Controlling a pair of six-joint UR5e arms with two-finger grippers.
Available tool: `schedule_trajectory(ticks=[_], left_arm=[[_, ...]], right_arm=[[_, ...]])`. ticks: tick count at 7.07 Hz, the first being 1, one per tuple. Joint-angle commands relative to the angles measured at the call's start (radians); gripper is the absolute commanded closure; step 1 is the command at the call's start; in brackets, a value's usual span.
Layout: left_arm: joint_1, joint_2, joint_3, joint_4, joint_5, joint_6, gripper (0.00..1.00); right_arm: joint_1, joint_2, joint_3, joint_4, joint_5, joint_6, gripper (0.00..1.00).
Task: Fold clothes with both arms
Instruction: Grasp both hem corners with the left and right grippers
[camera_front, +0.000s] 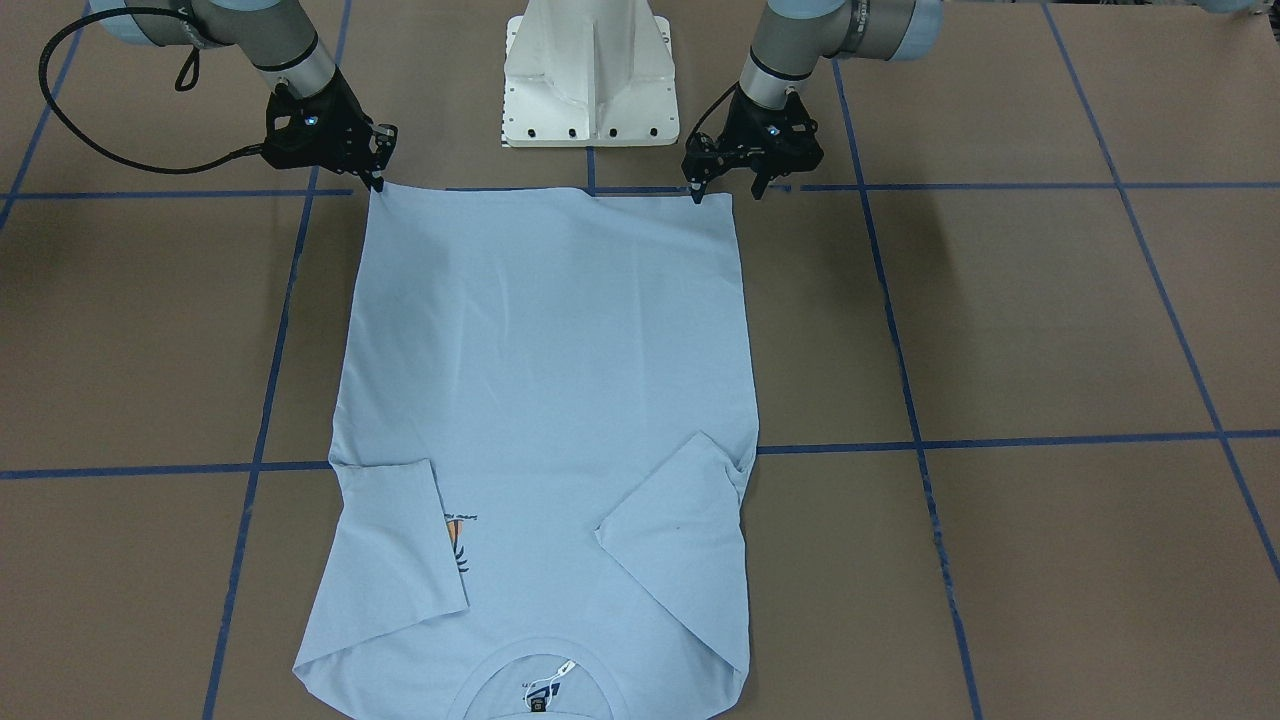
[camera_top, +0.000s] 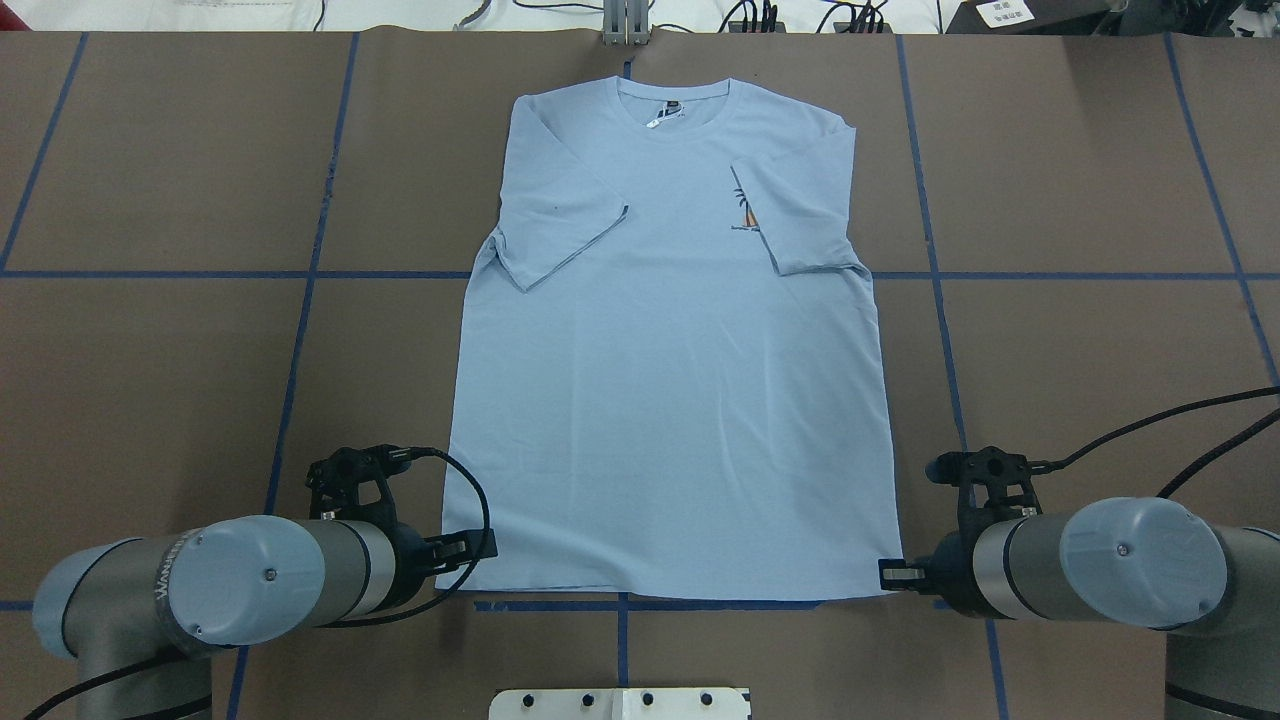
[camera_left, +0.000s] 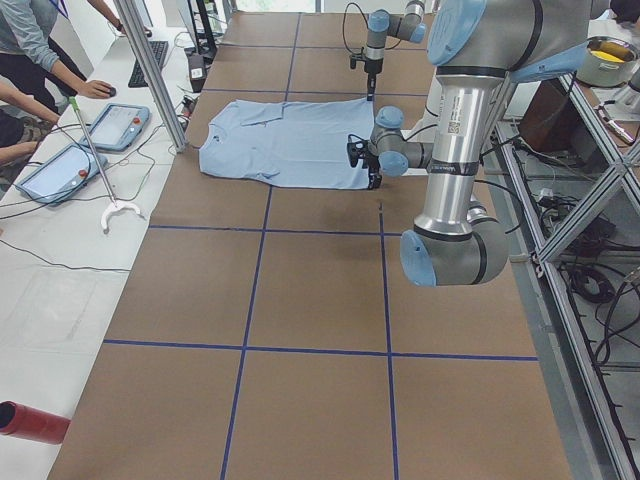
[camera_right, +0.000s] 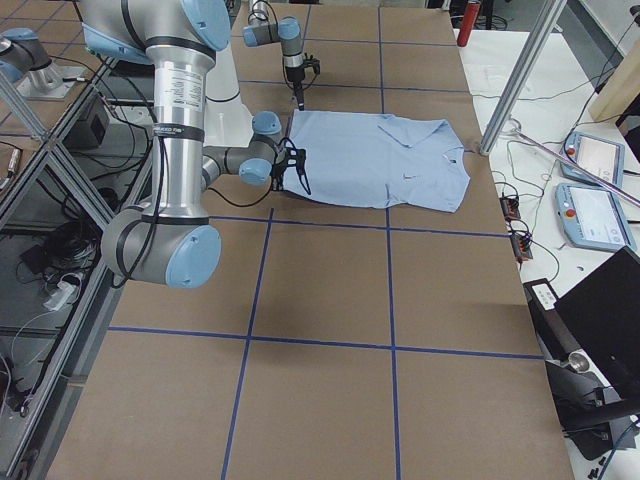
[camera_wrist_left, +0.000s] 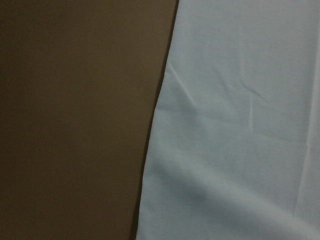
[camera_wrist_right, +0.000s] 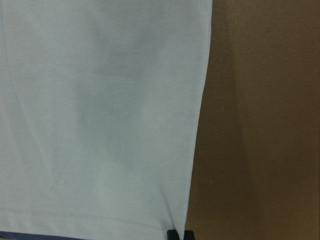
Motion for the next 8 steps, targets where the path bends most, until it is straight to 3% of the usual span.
schedule_trajectory(ticks=[1, 5, 8], left_arm=[[0.024, -0.004, 0.001, 0.069, 0.002, -0.007, 0.06], [0.041, -0.013, 0.012, 0.08, 0.002, -0.01, 0.14], [0.042, -0.062, 0.016, 0.14, 0.0, -0.01, 0.3]], right_arm=[[0.007, 0.002, 0.001, 0.002, 0.002, -0.001, 1.0], [0.059, -0.003, 0.02, 0.005, 0.085, -0.001, 1.0], [0.058, -0.006, 0.018, 0.005, 0.085, -0.003, 1.0]])
